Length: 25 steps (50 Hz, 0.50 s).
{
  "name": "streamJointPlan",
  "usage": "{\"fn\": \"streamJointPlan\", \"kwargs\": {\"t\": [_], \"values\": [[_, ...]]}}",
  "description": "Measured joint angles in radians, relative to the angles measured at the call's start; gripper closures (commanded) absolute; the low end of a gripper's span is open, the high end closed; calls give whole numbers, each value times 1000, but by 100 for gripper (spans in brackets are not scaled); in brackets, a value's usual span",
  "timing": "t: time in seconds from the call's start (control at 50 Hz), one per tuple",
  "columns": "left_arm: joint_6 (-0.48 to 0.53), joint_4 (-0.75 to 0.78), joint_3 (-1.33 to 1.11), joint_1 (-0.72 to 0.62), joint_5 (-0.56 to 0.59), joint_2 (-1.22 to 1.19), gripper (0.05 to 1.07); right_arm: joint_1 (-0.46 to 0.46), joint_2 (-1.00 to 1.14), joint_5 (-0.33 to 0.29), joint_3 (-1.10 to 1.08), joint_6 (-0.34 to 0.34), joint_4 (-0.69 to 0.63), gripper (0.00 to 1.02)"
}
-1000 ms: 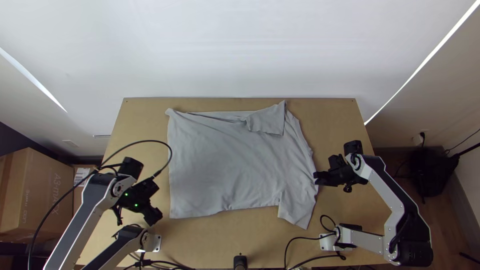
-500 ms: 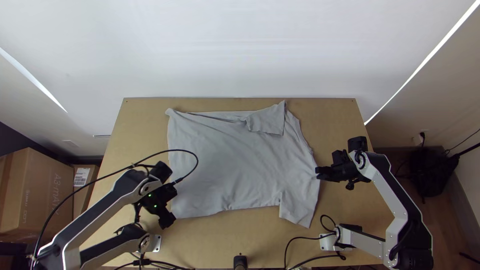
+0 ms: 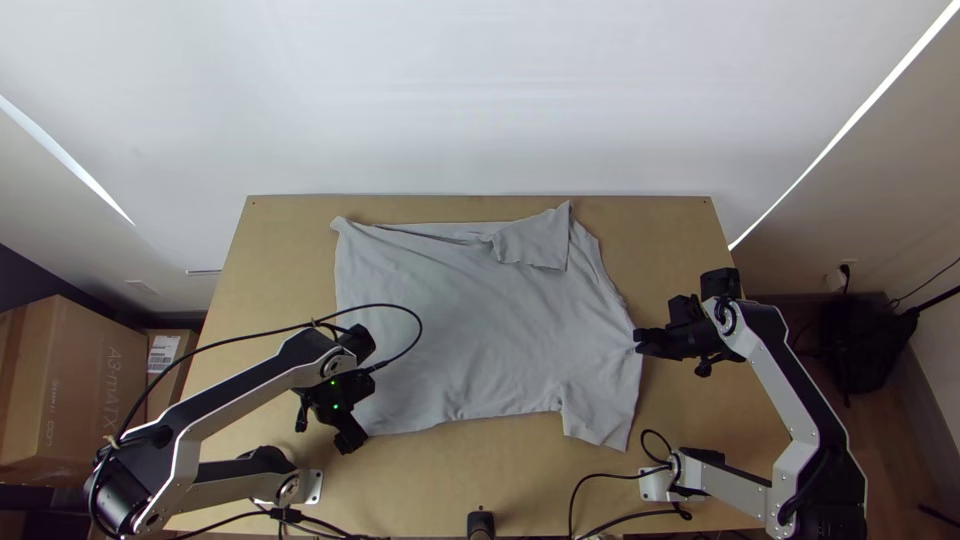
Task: Fold the t-shirt
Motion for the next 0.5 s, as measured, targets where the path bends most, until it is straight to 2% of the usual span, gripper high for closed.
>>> {"fn": "streamJointPlan", "kwargs": {"t": [0.08,0.16,0.26,0.48,0.5], "values": [[-10,1,1,-22,0,28,20,0,-4,0,1,3,-3,100],[-24,8,4,-35,1,44,22,0,-4,0,5,3,-6,100],[-43,24,11,-48,2,46,39,0,-8,0,6,3,-7,100],[-95,78,13,-80,33,46,43,0,-18,0,6,6,-11,100],[-101,80,13,-84,35,46,47,0,-19,0,6,6,-11,100]]}}
